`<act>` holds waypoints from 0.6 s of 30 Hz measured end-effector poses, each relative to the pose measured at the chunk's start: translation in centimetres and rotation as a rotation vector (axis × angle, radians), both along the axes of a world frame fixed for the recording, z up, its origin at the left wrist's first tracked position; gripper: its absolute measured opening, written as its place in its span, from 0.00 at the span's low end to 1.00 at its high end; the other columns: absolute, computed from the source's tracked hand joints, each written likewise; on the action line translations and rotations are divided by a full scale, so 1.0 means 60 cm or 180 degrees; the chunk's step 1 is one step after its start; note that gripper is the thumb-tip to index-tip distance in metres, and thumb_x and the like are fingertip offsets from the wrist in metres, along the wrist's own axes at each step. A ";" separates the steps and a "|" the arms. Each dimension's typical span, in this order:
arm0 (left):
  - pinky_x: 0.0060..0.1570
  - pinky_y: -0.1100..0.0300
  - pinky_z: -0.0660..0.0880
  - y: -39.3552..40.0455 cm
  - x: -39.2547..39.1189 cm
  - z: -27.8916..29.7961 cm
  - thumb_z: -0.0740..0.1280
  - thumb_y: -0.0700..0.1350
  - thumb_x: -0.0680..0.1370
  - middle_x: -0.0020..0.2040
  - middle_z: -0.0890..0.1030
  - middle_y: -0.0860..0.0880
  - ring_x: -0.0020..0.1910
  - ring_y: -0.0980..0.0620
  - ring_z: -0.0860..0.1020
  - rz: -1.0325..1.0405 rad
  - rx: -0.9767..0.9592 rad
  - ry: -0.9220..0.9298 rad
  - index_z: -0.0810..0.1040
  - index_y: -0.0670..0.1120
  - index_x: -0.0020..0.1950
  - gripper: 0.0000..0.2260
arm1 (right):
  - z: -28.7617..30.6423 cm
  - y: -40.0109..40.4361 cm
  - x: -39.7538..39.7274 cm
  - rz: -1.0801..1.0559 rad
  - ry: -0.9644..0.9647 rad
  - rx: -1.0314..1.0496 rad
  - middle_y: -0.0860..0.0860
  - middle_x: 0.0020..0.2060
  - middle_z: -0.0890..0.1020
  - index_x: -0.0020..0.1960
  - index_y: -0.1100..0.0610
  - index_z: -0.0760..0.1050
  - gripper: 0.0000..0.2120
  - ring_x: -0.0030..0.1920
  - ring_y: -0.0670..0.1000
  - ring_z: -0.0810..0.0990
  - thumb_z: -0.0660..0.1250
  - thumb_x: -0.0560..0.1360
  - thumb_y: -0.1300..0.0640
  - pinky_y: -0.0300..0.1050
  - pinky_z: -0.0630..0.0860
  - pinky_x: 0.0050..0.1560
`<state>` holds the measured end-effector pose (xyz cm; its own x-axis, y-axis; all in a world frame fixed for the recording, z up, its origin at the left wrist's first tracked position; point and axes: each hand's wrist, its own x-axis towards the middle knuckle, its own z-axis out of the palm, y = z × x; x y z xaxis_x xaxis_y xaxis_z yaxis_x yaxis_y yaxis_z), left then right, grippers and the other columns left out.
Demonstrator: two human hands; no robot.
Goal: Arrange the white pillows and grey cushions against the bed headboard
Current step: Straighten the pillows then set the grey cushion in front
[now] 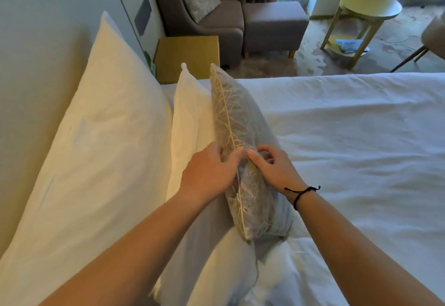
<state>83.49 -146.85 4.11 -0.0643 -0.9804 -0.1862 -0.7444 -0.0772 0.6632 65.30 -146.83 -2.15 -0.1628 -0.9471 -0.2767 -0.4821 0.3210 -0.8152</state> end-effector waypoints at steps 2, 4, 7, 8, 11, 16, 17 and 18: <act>0.47 0.53 0.78 0.014 -0.039 0.008 0.63 0.79 0.62 0.52 0.79 0.57 0.48 0.53 0.80 -0.0016 0.0583 0.0339 0.71 0.53 0.60 0.38 | -0.025 0.012 0.002 -0.0087 -0.0384 -0.0120 0.54 0.61 0.75 0.59 0.41 0.73 0.27 0.51 0.48 0.79 0.60 0.68 0.26 0.44 0.80 0.47; 0.50 0.51 0.79 0.016 -0.064 -0.003 0.72 0.70 0.62 0.54 0.79 0.53 0.51 0.50 0.80 0.0172 0.0907 0.0426 0.68 0.47 0.64 0.40 | -0.043 0.023 0.000 -0.0223 -0.0557 -0.0167 0.53 0.67 0.71 0.62 0.37 0.70 0.25 0.60 0.47 0.74 0.59 0.70 0.27 0.47 0.76 0.58; 0.52 0.48 0.80 0.004 -0.081 -0.020 0.73 0.55 0.73 0.52 0.83 0.47 0.50 0.45 0.81 0.0451 0.0746 0.0617 0.79 0.44 0.61 0.21 | -0.046 0.035 0.001 -0.0212 -0.0499 -0.0254 0.50 0.74 0.65 0.73 0.37 0.62 0.29 0.73 0.50 0.62 0.58 0.74 0.31 0.60 0.62 0.73; 0.53 0.47 0.80 0.003 -0.086 -0.021 0.72 0.51 0.75 0.50 0.83 0.46 0.50 0.44 0.82 0.0458 0.0671 0.0754 0.81 0.44 0.59 0.16 | -0.040 0.038 0.000 -0.0219 -0.0505 -0.0304 0.49 0.75 0.63 0.74 0.38 0.60 0.30 0.75 0.50 0.60 0.58 0.75 0.31 0.61 0.60 0.74; 0.52 0.45 0.80 0.022 -0.099 -0.011 0.71 0.45 0.77 0.48 0.85 0.46 0.48 0.45 0.84 0.0316 0.0527 0.1568 0.82 0.45 0.56 0.09 | -0.014 0.049 -0.025 -0.0452 -0.0859 -0.0560 0.47 0.73 0.65 0.75 0.40 0.61 0.31 0.73 0.47 0.62 0.58 0.75 0.31 0.57 0.61 0.74; 0.47 0.52 0.82 0.068 -0.094 -0.011 0.71 0.48 0.77 0.46 0.87 0.51 0.46 0.51 0.85 -0.0180 0.0645 0.2008 0.83 0.50 0.53 0.07 | -0.011 0.091 -0.110 -0.0609 -0.0835 -0.0450 0.40 0.70 0.66 0.72 0.35 0.62 0.36 0.68 0.42 0.65 0.56 0.68 0.23 0.44 0.64 0.64; 0.46 0.52 0.81 0.075 -0.091 -0.018 0.71 0.50 0.77 0.44 0.86 0.52 0.44 0.51 0.85 -0.0101 0.0634 0.1811 0.83 0.50 0.51 0.06 | -0.026 0.100 -0.122 -0.0589 -0.0759 -0.0280 0.42 0.72 0.65 0.74 0.37 0.61 0.38 0.70 0.43 0.64 0.56 0.68 0.23 0.45 0.63 0.65; 0.45 0.52 0.80 0.082 -0.088 -0.028 0.71 0.51 0.77 0.41 0.86 0.51 0.42 0.50 0.84 0.0004 0.0635 0.1523 0.82 0.50 0.47 0.06 | -0.047 0.111 -0.128 -0.0531 -0.0670 -0.0027 0.44 0.75 0.63 0.75 0.40 0.59 0.40 0.72 0.46 0.62 0.56 0.68 0.24 0.46 0.61 0.68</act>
<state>78.22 -141.91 2.40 -0.1869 -0.9290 -0.3195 -0.3612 -0.2374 0.9018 57.60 -140.17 -4.97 -0.2563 -0.9144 -0.3133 -0.2426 0.3746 -0.8949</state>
